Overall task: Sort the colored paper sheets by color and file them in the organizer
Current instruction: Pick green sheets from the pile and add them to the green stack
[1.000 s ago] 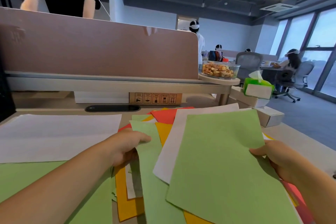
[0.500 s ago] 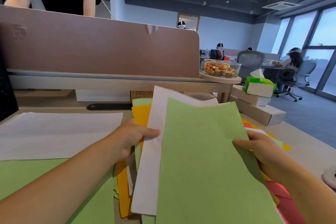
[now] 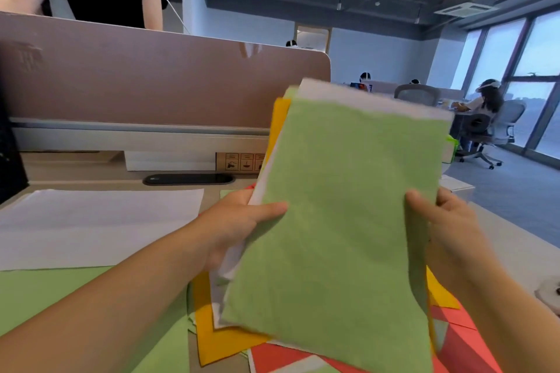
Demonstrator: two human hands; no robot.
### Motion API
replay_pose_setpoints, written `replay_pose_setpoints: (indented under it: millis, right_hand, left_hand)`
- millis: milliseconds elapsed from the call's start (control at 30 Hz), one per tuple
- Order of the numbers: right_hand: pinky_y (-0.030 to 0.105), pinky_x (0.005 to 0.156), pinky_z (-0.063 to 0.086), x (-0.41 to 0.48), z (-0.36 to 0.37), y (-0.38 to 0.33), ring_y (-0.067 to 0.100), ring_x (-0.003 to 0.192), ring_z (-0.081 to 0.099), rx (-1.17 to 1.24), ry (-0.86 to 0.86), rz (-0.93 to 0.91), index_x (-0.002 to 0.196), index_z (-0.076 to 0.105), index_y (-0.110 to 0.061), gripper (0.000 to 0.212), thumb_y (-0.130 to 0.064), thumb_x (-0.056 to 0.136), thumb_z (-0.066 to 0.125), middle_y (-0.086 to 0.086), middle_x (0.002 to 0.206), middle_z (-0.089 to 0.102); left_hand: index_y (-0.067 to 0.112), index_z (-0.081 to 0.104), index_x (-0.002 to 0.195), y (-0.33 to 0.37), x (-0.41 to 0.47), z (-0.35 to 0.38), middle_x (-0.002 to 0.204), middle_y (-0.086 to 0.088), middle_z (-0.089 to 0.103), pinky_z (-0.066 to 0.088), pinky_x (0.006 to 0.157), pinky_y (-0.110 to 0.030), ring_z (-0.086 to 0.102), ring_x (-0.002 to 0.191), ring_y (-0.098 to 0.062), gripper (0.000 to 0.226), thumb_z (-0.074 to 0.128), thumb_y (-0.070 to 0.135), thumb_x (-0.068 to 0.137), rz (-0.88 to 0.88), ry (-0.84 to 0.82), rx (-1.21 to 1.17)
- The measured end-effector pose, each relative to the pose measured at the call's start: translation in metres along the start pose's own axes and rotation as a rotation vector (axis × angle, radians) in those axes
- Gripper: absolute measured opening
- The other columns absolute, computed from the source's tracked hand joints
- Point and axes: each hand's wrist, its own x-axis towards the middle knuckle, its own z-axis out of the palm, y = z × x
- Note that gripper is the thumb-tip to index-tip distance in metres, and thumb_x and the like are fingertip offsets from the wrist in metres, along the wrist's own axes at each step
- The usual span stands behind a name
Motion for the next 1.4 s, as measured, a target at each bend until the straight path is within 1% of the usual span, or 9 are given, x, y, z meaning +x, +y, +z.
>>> replay_pose_setpoints:
  millis: [133, 300, 567, 667, 800, 967, 1100, 1233, 1400]
  right_hand:
    - [0.025, 0.062, 0.058, -0.001, -0.005, -0.014, 0.011, 0.072, 0.071, 0.118, -0.14, -0.057, 0.108, 0.064, -0.013, 0.025, -0.024, 0.09, 0.051, -0.002, 0.082, 0.075]
    - [0.036, 0.058, 0.057, -0.008, -0.007, -0.007, 0.018, 0.076, 0.071, -0.197, -0.151, -0.196, 0.097, 0.072, -0.02, 0.07, -0.066, 0.044, 0.079, 0.003, 0.09, 0.075]
    - [0.02, 0.064, 0.056, -0.014, 0.001, -0.01, 0.01, 0.075, 0.069, -0.111, -0.101, -0.313, 0.088, 0.072, -0.018, 0.029, -0.039, 0.068, 0.074, 0.002, 0.087, 0.075]
    - [0.026, 0.061, 0.058, -0.013, 0.001, -0.011, 0.013, 0.067, 0.069, -0.14, -0.019, -0.251, 0.09, 0.07, -0.013, 0.009, -0.011, 0.085, 0.062, 0.003, 0.081, 0.075]
    - [0.033, 0.048, 0.055, -0.011, -0.003, -0.014, 0.019, 0.058, 0.067, -0.056, -0.056, -0.093, 0.084, 0.071, -0.012, 0.01, -0.02, 0.079, 0.066, 0.006, 0.073, 0.073]
    - [0.034, 0.051, 0.056, -0.002, -0.005, -0.004, 0.025, 0.052, 0.066, -0.046, -0.048, 0.066, 0.081, 0.068, 0.0, 0.028, -0.016, 0.06, 0.074, 0.016, 0.07, 0.071]
    - [0.034, 0.057, 0.059, 0.006, -0.006, 0.002, 0.024, 0.06, 0.07, 0.029, -0.053, 0.195, 0.089, 0.067, 0.004, 0.04, -0.013, 0.054, 0.077, 0.016, 0.077, 0.073]
    - [0.042, 0.076, 0.057, 0.0, -0.002, 0.009, 0.028, 0.072, 0.072, 0.007, -0.038, 0.287, 0.102, 0.065, 0.005, 0.03, -0.002, 0.073, 0.068, 0.019, 0.092, 0.073]
    - [0.038, 0.062, 0.05, -0.004, 0.035, -0.008, 0.026, 0.069, 0.069, 0.025, -0.109, 0.339, 0.097, 0.061, -0.001, 0.014, 0.004, 0.086, 0.053, 0.009, 0.07, 0.073]
  left_hand:
    - [0.016, 0.068, 0.097, 0.013, -0.01, 0.014, 0.085, -0.004, 0.076, 0.06, 0.071, -0.038, 0.073, 0.076, -0.022, 0.01, 0.066, 0.019, 0.088, 0.181, 0.141, 0.118]
    - [0.015, 0.063, 0.111, 0.021, -0.009, 0.009, 0.098, -0.001, 0.074, 0.056, 0.084, -0.043, 0.071, 0.09, -0.021, 0.028, 0.072, 0.015, 0.084, 0.288, 0.198, 0.098]
    - [0.024, 0.063, 0.112, 0.026, -0.008, 0.002, 0.105, 0.009, 0.072, 0.052, 0.092, -0.039, 0.068, 0.099, -0.015, 0.026, 0.064, 0.035, 0.089, 0.272, 0.171, 0.099]
    - [0.018, 0.069, 0.098, 0.033, -0.015, 0.002, 0.09, 0.006, 0.076, 0.058, 0.07, -0.027, 0.073, 0.082, -0.014, 0.013, 0.068, 0.02, 0.085, 0.349, 0.146, 0.105]
    - [0.01, 0.069, 0.07, 0.034, -0.018, 0.005, 0.065, 0.0, 0.073, 0.052, 0.053, -0.021, 0.07, 0.06, -0.011, 0.02, 0.08, 0.025, 0.064, 0.444, 0.284, -0.023]
    - [0.013, 0.07, 0.105, 0.025, -0.007, -0.006, 0.094, -0.002, 0.076, 0.052, 0.088, -0.036, 0.07, 0.091, -0.021, 0.022, 0.064, 0.027, 0.089, 0.027, 0.065, 0.097]
    - [0.015, 0.074, 0.094, 0.021, -0.004, -0.013, 0.086, 0.001, 0.076, 0.056, 0.079, -0.032, 0.071, 0.083, -0.018, 0.013, 0.074, 0.018, 0.082, 0.049, 0.14, 0.399]
    - [0.006, 0.073, 0.099, 0.036, -0.009, -0.014, 0.079, 0.002, 0.074, 0.05, 0.055, -0.016, 0.068, 0.061, -0.004, 0.027, 0.08, 0.016, 0.075, 0.054, 0.149, 0.238]
    - [0.013, 0.07, 0.1, 0.064, -0.038, -0.053, 0.097, -0.008, 0.074, 0.054, 0.085, -0.044, 0.068, 0.083, -0.025, 0.018, 0.067, 0.027, 0.088, -0.009, 0.152, 0.226]
